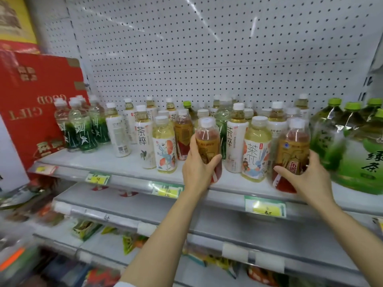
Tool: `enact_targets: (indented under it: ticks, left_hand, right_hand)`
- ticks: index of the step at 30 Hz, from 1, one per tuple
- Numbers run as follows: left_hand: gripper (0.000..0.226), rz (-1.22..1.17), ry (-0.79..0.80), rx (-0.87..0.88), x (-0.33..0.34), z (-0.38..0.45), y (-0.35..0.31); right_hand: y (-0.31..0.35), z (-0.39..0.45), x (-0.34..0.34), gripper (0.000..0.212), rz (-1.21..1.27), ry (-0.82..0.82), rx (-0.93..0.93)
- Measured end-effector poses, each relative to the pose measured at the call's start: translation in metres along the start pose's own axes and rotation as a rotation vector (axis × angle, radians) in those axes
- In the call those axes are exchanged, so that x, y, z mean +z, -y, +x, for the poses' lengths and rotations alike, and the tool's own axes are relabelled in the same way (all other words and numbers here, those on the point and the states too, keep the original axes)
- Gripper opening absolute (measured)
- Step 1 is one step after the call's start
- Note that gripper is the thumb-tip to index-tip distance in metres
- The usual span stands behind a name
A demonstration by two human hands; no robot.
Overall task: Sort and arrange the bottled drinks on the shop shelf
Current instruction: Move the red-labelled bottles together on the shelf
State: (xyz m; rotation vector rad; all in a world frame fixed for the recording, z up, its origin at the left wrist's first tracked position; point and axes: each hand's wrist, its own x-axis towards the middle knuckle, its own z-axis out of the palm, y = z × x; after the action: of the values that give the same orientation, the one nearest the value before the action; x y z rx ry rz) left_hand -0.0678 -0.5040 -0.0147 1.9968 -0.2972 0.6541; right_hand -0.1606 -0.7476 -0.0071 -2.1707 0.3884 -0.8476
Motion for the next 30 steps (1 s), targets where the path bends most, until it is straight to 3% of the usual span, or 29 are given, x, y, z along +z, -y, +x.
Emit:
enact_targets:
  ticks: [6, 10, 14, 19, 25, 30]
  left_hand:
    - [0.096, -0.073, -0.006, 0.037, -0.029, 0.009, 0.014]
    - [0.094, -0.12, 0.0, 0.085, -0.063, 0.022, 0.027]
    - [0.086, -0.228, 0.05, 0.124, -0.088, 0.034, 0.039]
    - [0.093, -0.296, 0.11, 0.174, -0.106, 0.037, 0.057]
    - [0.105, -0.337, 0.169, 0.163, -0.135, 0.042, 0.086]
    - [0.102, -0.37, 0.155, 0.161, -0.144, 0.05, 0.101]
  right_hand:
    - [0.024, -0.02, 0.016, 0.075, -0.014, -0.083, -0.008]
    - [0.053, -0.036, 0.027, 0.075, -0.17, -0.183, -0.017]
    - [0.082, -0.052, 0.039, 0.068, -0.045, -0.282, -0.003]
    - [0.126, -0.061, 0.09, 0.081, 0.115, -0.172, 0.003]
    - [0.163, -0.04, 0.166, 0.074, 0.014, -0.097, -0.017]
    - [0.159, -0.018, 0.193, 0.075, -0.043, -0.123, 0.032]
